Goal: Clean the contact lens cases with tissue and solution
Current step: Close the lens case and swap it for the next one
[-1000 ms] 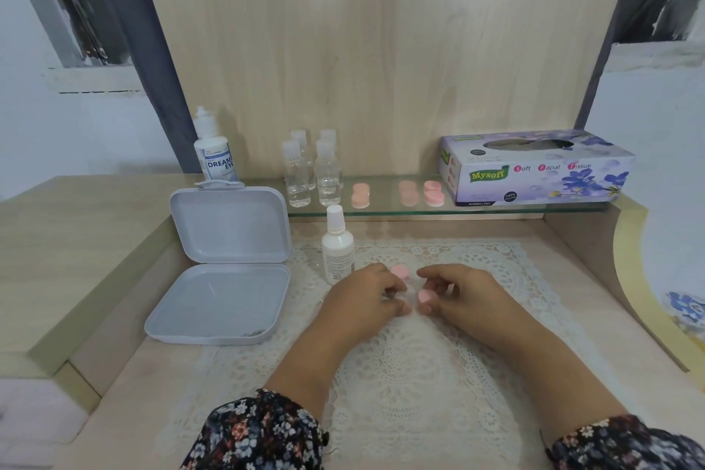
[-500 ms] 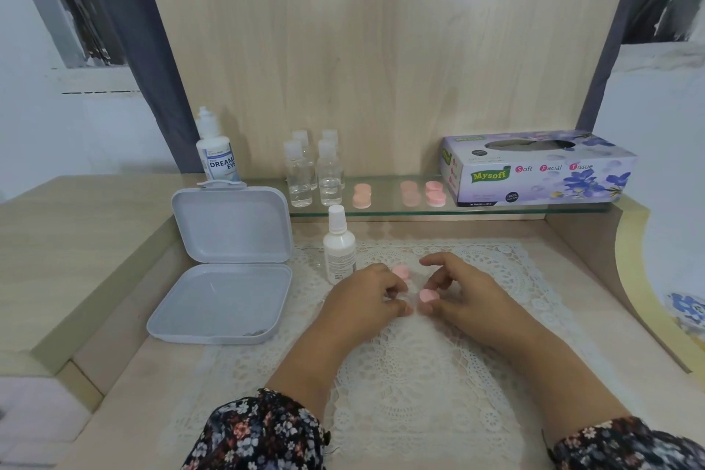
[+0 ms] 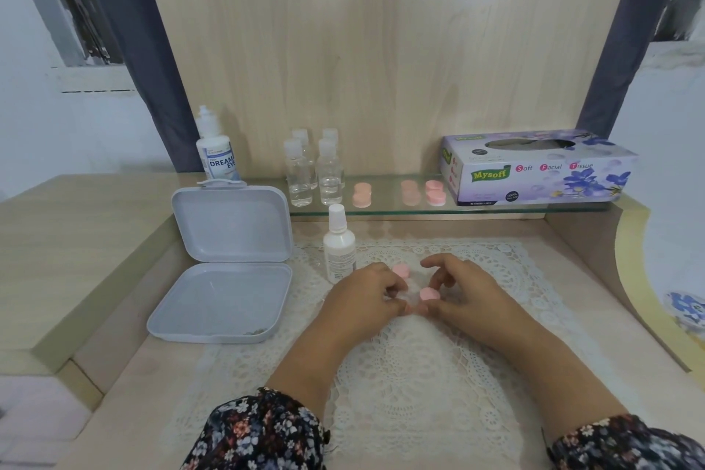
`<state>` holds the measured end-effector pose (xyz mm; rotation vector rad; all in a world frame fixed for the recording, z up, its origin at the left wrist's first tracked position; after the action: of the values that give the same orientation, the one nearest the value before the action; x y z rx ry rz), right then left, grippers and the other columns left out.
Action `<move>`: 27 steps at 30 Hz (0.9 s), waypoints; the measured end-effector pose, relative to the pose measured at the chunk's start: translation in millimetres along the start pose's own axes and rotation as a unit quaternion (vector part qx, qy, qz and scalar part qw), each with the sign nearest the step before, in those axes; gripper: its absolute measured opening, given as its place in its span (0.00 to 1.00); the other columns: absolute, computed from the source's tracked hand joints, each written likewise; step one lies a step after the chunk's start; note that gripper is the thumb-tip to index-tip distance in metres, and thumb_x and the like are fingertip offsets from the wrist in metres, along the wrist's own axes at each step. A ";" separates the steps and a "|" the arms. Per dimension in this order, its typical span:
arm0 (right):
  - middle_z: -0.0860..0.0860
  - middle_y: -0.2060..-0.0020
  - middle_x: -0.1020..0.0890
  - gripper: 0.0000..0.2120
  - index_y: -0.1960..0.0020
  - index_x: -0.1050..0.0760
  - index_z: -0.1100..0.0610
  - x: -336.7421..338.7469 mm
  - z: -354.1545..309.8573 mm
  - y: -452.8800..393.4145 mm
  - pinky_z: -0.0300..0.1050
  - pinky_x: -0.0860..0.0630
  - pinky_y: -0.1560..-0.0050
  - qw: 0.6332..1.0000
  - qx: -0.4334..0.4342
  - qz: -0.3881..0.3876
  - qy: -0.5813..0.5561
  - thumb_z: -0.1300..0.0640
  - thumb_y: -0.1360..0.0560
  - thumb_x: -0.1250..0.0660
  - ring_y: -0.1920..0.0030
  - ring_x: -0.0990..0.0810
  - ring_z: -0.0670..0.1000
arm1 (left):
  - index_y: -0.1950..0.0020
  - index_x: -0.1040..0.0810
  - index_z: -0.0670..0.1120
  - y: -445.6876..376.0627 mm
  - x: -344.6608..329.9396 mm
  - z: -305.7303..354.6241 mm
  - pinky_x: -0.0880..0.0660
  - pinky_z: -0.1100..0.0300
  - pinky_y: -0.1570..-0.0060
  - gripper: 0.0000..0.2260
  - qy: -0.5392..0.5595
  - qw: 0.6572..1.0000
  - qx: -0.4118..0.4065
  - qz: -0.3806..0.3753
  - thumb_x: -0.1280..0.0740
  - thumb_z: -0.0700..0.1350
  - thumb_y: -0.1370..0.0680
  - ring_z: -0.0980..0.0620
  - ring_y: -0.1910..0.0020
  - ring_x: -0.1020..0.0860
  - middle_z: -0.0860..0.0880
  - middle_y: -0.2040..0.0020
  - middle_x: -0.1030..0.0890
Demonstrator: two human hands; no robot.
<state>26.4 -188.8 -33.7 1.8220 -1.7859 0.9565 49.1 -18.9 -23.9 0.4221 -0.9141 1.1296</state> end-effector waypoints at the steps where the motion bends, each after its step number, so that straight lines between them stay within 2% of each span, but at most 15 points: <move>1: 0.38 0.55 0.22 0.23 0.41 0.33 0.35 -0.2 0.9 0.4 0.38 0.32 0.50 1.000 -0.002 -0.003 -0.007 0.49 0.30 0.26 0.46 0.28 0.40 | 0.43 0.20 0.52 0.1 -0.1 -0.4 0.28 0.61 0.51 0.12 0.005 1.000 0.002 -0.001 0.29 0.51 0.26 0.59 0.56 0.27 0.58 0.54 0.26; 6: 0.40 0.52 0.19 0.20 0.39 0.30 0.39 1.7 -3.0 3.2 0.36 0.26 0.53 0.997 -0.010 -0.026 -0.069 0.56 0.26 0.30 0.46 0.22 0.40 | 0.44 0.20 0.52 0.5 0.3 -0.4 0.27 0.60 0.51 0.12 0.013 1.000 0.005 0.001 0.28 0.51 0.27 0.59 0.56 0.26 0.57 0.53 0.25; 8: 0.39 0.47 0.20 0.24 0.38 0.31 0.36 1.4 -2.4 4.3 0.40 0.24 0.46 0.997 -0.015 -0.036 -0.070 0.55 0.27 0.28 0.43 0.23 0.40 | 0.44 0.20 0.51 0.5 0.2 -0.2 0.27 0.60 0.51 0.13 0.013 1.000 0.004 0.001 0.28 0.50 0.27 0.58 0.56 0.26 0.57 0.53 0.25; 11: 0.39 0.41 0.25 0.33 0.34 0.35 0.33 0.7 -1.2 4.1 0.46 0.26 0.38 0.998 -0.019 -0.041 -0.047 0.48 0.34 0.24 0.39 0.27 0.41 | 0.43 0.19 0.51 -0.1 0.1 -0.1 0.27 0.59 0.50 0.13 0.013 1.000 0.003 0.000 0.28 0.50 0.27 0.58 0.56 0.26 0.57 0.53 0.25; 14: 0.40 0.46 0.25 0.32 0.33 0.35 0.38 2.9 -4.6 3.3 0.42 0.28 0.42 0.999 -0.016 -0.029 -0.023 0.46 0.33 0.24 0.43 0.28 0.40 | 0.43 0.19 0.51 0.4 0.5 0.5 0.26 0.57 0.49 0.13 0.014 1.000 0.001 0.000 0.28 0.50 0.27 0.58 0.55 0.26 0.57 0.53 0.25; 18: 0.39 0.53 0.23 0.24 0.37 0.31 0.40 2.3 -4.9 2.3 0.40 0.30 0.47 1.000 -0.007 -0.012 -0.024 0.47 0.29 0.27 0.46 0.27 0.39 | 0.43 0.19 0.51 1.0 0.7 -0.1 0.26 0.58 0.50 0.14 0.016 1.000 0.002 0.000 0.28 0.52 0.27 0.57 0.54 0.26 0.57 0.53 0.25; 23: 0.39 0.54 0.22 0.21 0.38 0.31 0.39 4.1 -4.5 3.9 0.36 0.31 0.50 0.999 -0.002 -0.014 -0.036 0.53 0.27 0.28 0.45 0.27 0.40 | 0.43 0.20 0.52 0.3 -0.1 -0.9 0.26 0.58 0.50 0.13 0.016 1.000 0.004 -0.005 0.28 0.50 0.27 0.59 0.56 0.26 0.57 0.52 0.25; 27: 0.39 0.52 0.20 0.20 0.38 0.31 0.39 5.2 -5.3 5.2 0.33 0.29 0.53 0.998 -0.006 -0.020 -0.051 0.53 0.25 0.30 0.45 0.25 0.39 | 0.43 0.20 0.51 0.2 -0.3 -0.6 0.27 0.58 0.50 0.13 0.014 1.000 0.002 -0.003 0.28 0.50 0.27 0.57 0.54 0.26 0.57 0.52 0.25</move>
<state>20.1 -189.1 -27.2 1.9236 -1.8041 0.8506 49.1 -18.6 -24.5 0.4120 -0.8863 1.1296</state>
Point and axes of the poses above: each hand's wrist, its own y-axis away from the middle knuckle, its own x-axis out of the back of the hand, z = x × y, the point moved 4 cm from there along -y, towards the middle knuckle
